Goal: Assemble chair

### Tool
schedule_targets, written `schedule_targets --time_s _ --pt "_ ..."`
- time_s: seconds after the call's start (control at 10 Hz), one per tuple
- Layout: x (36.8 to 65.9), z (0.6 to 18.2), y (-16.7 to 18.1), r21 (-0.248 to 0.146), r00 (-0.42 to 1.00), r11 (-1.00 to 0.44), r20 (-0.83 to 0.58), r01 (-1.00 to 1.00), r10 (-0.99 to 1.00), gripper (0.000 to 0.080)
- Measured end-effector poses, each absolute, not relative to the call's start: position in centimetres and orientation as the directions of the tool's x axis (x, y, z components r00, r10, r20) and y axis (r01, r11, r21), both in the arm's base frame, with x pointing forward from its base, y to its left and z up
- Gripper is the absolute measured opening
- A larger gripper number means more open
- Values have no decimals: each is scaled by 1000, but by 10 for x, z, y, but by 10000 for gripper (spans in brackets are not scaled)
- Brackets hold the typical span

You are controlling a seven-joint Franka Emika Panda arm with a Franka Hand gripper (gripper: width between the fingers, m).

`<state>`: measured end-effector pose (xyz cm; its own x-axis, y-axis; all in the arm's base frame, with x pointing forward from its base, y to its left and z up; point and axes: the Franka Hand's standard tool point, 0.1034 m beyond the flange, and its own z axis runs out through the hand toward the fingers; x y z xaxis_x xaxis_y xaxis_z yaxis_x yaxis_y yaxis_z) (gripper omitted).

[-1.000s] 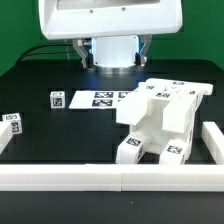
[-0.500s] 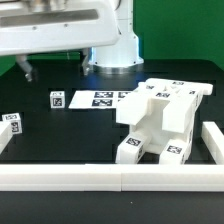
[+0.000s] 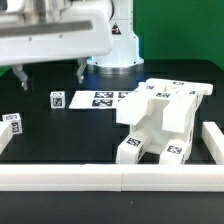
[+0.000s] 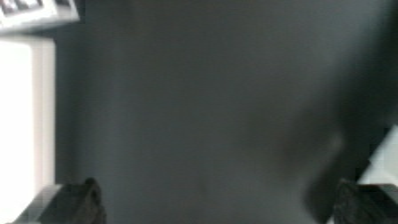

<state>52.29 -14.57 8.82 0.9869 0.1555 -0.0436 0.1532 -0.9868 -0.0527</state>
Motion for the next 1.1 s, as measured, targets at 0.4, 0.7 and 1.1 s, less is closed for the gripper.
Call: schedule_targets --time_s 0.4,0.7,1.1 --pt "512 63 -172 -27 985 -986 -58 162 163 649" --pt "510 62 -175 -26 984 -985 -61 169 170 649" --pt "490 38 -223 6 963 -964 -53 265 264 649"
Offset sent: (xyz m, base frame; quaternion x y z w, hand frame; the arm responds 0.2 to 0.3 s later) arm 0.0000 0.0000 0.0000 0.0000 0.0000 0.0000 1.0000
